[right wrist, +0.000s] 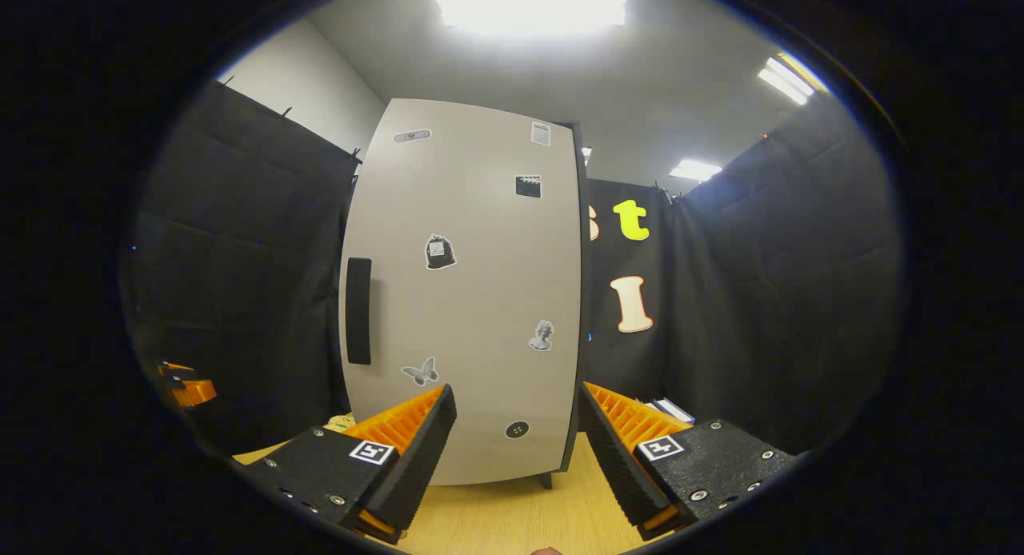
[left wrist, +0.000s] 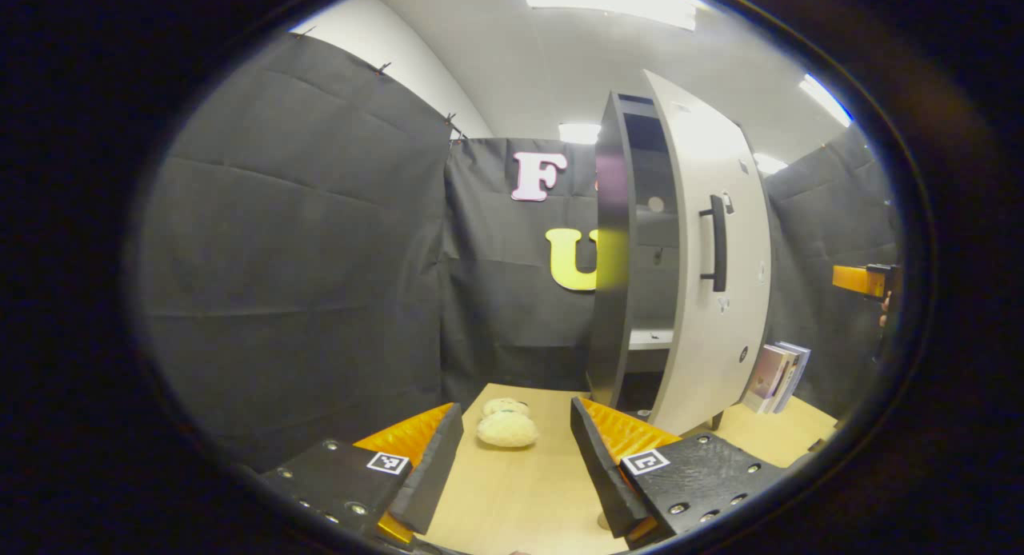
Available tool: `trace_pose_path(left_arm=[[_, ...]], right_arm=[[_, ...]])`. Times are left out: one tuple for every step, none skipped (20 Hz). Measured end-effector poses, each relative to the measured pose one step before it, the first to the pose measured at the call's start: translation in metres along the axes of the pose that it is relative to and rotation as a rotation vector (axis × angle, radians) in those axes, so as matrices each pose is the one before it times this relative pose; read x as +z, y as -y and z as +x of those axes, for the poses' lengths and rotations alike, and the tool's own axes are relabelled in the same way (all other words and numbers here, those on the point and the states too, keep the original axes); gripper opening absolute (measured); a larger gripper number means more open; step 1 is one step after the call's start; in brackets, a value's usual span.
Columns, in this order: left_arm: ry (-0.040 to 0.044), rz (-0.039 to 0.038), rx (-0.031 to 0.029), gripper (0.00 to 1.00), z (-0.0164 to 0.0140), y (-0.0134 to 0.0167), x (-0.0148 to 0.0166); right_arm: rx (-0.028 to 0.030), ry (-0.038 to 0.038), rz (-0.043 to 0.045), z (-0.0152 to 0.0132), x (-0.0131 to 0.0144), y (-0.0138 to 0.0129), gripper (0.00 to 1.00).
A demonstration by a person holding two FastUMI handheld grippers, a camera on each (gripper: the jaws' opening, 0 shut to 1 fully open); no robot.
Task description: Open the cabinet door with the right hand, grasp the bottle in the cabinet with the left hand and place it on the coaster, then close the cabinet door with the right hand.
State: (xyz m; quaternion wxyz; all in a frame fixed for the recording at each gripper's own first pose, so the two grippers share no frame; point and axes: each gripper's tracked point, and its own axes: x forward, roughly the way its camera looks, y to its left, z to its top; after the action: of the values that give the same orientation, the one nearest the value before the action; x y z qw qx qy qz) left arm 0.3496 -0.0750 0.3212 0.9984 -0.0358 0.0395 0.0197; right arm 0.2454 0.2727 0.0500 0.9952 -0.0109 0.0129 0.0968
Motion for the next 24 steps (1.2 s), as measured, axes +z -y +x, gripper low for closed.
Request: trace_pose_path(left_arm=[[0.00134,-0.00333,-0.00632,0.81,0.00187,0.00969,0.00273],[0.00172,-0.00009,-0.00577,0.81,0.00155,0.01015,0.00160],[0.00361,0.00132,-0.00400,0.84,0.00122,0.00984,0.00233],[0.00347,0.00230,-0.00650,0.81,0.00103,0.00828,0.00346],[0.00461,0.00141,-0.00525,0.77,0.00048,0.00946,0.00293],[0.00440,0.00116,-0.00639,0.77,0.00167,0.01215,0.00132],[0.00355,0.00105,-0.00606,0.84,0.00119,0.00947,0.00197],[0.00249,0.00198,-0.00318,0.81,0.00178,0.00794,0.00091],[0.00356,0.00243,-0.00162,0.81,-0.00045,0.00636,0.00216],[0.00272,0.00119,-0.00405,0.84,0.00088,0.00610,0.00164],[0.00055,0.00183,-0.00255,0.81,-0.00057,0.00482,0.00156],[0.00299,0.00329,0.00020,0.81,0.00097,0.00543,0.00032],[0.00293,0.00388,0.00442,0.81,-0.00010,0.00298,0.00107],[0.00054,0.00225,0.00335,0.84,0.00036,0.00207,0.00060],[-0.00030,-0.00126,0.00191,0.81,-0.00099,0.00301,0.00037],[0.00095,-0.00404,-0.00110,0.81,0.00041,0.00274,0.00016],[0.00136,-0.00493,-0.00083,0.84,-0.00074,0.00259,0.00132],[0.00073,-0.00173,0.00324,0.84,-0.00056,0.00131,0.00118],[0.00293,0.00088,0.00614,0.84,-0.00103,-0.00054,0.00179],[0.00517,0.00184,0.00732,0.81,-0.00070,-0.00133,0.00204],[0.00472,0.00069,0.00508,0.81,-0.00064,-0.00156,0.00190],[0.00318,0.00047,0.00507,0.81,-0.00026,-0.00017,0.00096],[0.00119,0.00034,0.00144,0.81,-0.00150,-0.00037,0.00010],[0.00055,0.00176,0.00391,0.81,-0.00210,-0.00046,-0.00023]], right_arm=[[0.00351,0.00402,0.00070,-0.00135,-0.00083,0.00566,0.94],[0.00038,0.00261,-0.00044,-0.00199,-0.00019,0.00612,0.91],[-0.00143,0.00162,-0.00327,-0.00137,-0.00098,0.00734,0.94],[-0.00308,0.00057,-0.00324,-0.00150,-0.00075,0.00763,0.94],[-0.00274,0.00174,-0.00084,-0.00110,-0.00084,0.00682,0.94],[-0.00541,0.00239,0.00255,-0.00110,-0.00142,0.00815,0.94],[-0.00755,0.00126,0.00659,-0.00133,-0.00160,0.00780,0.94],[-0.00555,0.00076,0.01127,-0.00037,-0.00236,0.00677,0.94],[-0.00489,-0.00373,0.01272,-0.00098,-0.00338,0.00588,0.94],[-0.00527,-0.00245,0.01178,-0.00144,-0.00307,0.00603,0.94],[-0.00635,-0.00154,0.01124,-0.00103,-0.00345,0.00641,0.94],[-0.00327,-0.00739,0.00856,-0.00033,-0.00491,0.00511,0.94],[-0.00383,-0.01004,0.00710,0.00088,-0.00653,0.00499,0.94],[-0.00273,-0.01116,0.00433,0.00012,-0.00469,0.00415,0.94],[-0.00034,-0.00947,0.00392,-0.00007,-0.00383,0.00327,0.94],[0.00495,-0.00738,0.00459,0.00092,-0.00294,0.00130,0.94],[0.00200,0.00074,0.00249,0.00100,0.00029,0.00125,0.94],[-0.00207,0.00739,0.00050,0.00025,0.00258,0.00155,0.94],[-0.00137,0.00727,0.00022,0.00091,0.00194,0.00148,0.94],[0.00060,0.00647,0.00199,0.00156,0.00173,0.00028,0.94],[0.00126,0.00272,0.00309,0.00155,0.00029,-0.00039,0.94],[0.00253,0.00225,0.00368,0.00190,0.00090,-0.00094,0.94],[0.00386,0.00142,0.00444,0.00181,-0.00023,-0.00140,0.94],[0.00533,-0.00170,0.00390,0.00164,0.00047,-0.00227,0.94]])
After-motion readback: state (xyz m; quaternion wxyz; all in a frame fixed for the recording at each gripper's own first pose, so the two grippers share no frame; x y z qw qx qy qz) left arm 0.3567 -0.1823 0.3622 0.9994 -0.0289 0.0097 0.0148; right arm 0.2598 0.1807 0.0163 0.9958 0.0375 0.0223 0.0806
